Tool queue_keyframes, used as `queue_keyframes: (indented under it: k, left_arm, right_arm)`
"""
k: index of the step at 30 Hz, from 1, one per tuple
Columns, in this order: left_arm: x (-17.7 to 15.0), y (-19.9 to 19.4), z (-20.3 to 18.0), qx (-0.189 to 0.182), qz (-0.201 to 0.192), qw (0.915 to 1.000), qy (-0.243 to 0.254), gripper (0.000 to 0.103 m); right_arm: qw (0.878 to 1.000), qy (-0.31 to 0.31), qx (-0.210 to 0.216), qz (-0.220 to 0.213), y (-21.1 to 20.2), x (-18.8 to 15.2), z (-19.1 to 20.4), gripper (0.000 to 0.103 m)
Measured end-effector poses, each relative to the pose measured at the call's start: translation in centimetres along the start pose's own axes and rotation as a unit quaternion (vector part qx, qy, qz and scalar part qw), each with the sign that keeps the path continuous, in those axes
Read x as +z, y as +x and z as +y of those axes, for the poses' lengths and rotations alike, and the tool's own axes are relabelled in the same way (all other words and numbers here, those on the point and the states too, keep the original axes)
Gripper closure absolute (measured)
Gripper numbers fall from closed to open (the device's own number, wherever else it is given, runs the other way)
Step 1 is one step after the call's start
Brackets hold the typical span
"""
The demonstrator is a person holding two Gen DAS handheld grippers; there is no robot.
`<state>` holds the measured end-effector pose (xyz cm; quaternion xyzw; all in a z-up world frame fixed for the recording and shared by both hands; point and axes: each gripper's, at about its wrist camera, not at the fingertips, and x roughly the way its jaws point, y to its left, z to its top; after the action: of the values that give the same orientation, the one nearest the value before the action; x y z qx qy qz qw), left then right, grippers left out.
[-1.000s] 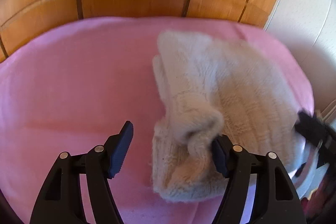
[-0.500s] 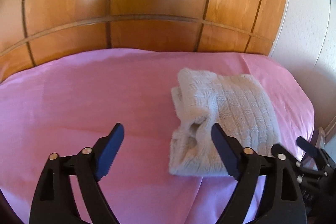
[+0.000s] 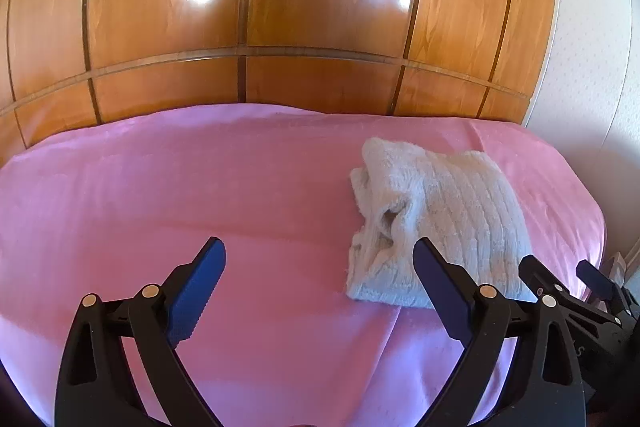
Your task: Fold small clothes
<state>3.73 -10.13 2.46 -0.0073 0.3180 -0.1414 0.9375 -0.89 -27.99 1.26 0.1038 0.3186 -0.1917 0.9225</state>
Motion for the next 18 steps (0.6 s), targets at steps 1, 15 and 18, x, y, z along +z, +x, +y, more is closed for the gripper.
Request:
queue_keyframes:
  k: [1,15,18]
  left_arm:
    - [-0.08,-0.14,0.07,0.000,0.000,1.0000,0.000,0.009]
    - [-0.30,-0.69,-0.76,0.009,-0.007,0.9998,0.017,0.005]
    - [-0.29,-0.73,-0.87,0.010,-0.008,0.9997,0.021,0.005]
  right_arm:
    - [1.000,-0.003,-0.003,-0.002,-0.06,-0.12,0.09,0.002]
    - [1.000,-0.007,-0.002,-0.002,-0.27,-0.56,0.06,0.002]
    - [1.000,-0.009,-0.004,-0.004,-0.26,-0.52,0.06,0.002]
